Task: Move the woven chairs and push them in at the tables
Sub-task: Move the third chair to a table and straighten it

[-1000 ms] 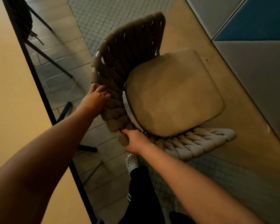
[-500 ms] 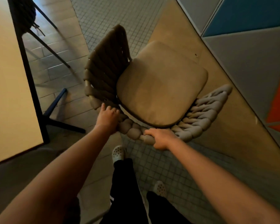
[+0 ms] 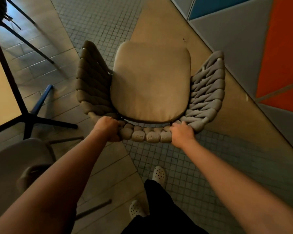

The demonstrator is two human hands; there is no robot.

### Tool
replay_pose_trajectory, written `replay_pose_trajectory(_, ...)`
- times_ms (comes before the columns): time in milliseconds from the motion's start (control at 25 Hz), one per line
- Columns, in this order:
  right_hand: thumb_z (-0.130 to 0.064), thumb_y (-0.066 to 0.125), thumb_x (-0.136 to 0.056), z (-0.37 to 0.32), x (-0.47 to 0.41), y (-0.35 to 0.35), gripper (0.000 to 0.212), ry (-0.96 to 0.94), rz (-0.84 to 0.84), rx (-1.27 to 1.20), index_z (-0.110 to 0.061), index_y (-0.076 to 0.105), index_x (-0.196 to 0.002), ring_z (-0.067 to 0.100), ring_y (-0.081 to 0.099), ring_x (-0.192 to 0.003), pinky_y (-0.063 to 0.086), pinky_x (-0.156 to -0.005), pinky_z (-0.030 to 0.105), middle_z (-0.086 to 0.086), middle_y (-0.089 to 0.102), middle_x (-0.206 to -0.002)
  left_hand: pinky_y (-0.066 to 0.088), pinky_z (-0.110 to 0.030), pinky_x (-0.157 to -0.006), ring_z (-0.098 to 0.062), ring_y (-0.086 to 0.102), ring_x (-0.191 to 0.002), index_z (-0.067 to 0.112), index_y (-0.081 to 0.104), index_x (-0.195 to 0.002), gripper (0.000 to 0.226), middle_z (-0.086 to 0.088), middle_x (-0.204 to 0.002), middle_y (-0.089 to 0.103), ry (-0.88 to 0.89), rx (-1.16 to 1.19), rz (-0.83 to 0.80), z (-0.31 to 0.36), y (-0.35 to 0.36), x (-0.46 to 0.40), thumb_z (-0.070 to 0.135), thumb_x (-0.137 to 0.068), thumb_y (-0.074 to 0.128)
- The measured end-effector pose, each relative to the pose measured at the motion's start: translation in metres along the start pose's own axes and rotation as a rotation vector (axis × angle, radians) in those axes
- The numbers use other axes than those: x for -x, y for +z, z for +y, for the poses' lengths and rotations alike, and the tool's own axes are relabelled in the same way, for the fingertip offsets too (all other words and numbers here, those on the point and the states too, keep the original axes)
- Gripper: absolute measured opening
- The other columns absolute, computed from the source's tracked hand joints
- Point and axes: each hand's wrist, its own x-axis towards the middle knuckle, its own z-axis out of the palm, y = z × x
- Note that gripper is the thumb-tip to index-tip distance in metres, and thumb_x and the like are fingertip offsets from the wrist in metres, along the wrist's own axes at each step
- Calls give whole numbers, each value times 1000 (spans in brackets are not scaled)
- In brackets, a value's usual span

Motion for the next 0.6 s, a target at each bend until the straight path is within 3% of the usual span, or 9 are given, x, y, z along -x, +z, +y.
replay_pose_trajectory(160, -26, 46, -90, 3, 22, 19, 35, -83, -9, 108, -28, 51, -125, 31, 44, -113, 44, -87, 42, 3, 52, -125, 40, -25, -63, -11, 52, -71, 30, 61, -100, 43, 8, -71, 53, 9, -4, -10, 24, 26, 38, 64, -73, 55)
replay_pose_trajectory(240, -24, 42, -91, 0, 37, 30, 39, -170, -21, 164, -30, 47, -129, 31, 43, -114, 45, -89, 42, 3, 50, -131, 40, -27, -64, -14, 56, -72, 29, 63, -96, 48, 7, -71, 56, 36, 26, -24, 40, 49, 67, 68, -69, 54)
replay_pose_trajectory(360, -26, 43, -89, 2, 41, 33, 45, -324, -66, 214, -34, 42, -134, 30, 39, -119, 43, -91, 37, 0, 46, -138, 39, -41, -97, -19, 62, -98, 31, 59, -111, 61, 5, -99, 68, 25, 203, 50, 54, 84, 92, 65, -61, 48)
replay_pose_trajectory(400, -27, 44, -89, 3, 35, 29, 44, -356, -78, 210, -34, 44, -133, 30, 39, -118, 42, -89, 36, -2, 47, -137, 39, -42, -97, -19, 62, -98, 33, 58, -112, 63, 6, -99, 67, 10, 241, 52, 52, 89, 92, 65, -60, 46)
replay_pose_trajectory(440, -28, 46, -88, 6, 31, 25, 43, -374, -79, 198, -35, 46, -131, 29, 40, -117, 42, -85, 35, -3, 48, -135, 45, -38, -86, -19, 62, -92, 34, 59, -110, 62, 7, -95, 67, 8, 248, 40, 50, 89, 88, 67, -59, 45)
replay_pose_trajectory(520, -31, 49, -86, 10, 19, 15, 40, -398, -72, 202, -35, 49, -126, 27, 40, -114, 38, -76, 32, -5, 50, -131, 40, -28, -62, -18, 62, -80, 37, 62, -105, 58, 7, -85, 66, 8, 238, 6, 42, 83, 75, 68, -58, 45)
replay_pose_trajectory(600, -32, 50, -85, 15, -2, -1, 37, -415, -70, 224, -34, 52, -122, 25, 41, -112, 33, -70, 30, -6, 50, -129, 36, -27, -58, -17, 62, -77, 39, 63, -104, 56, 7, -83, 66, 12, 241, 10, 31, 69, 58, 67, -59, 46)
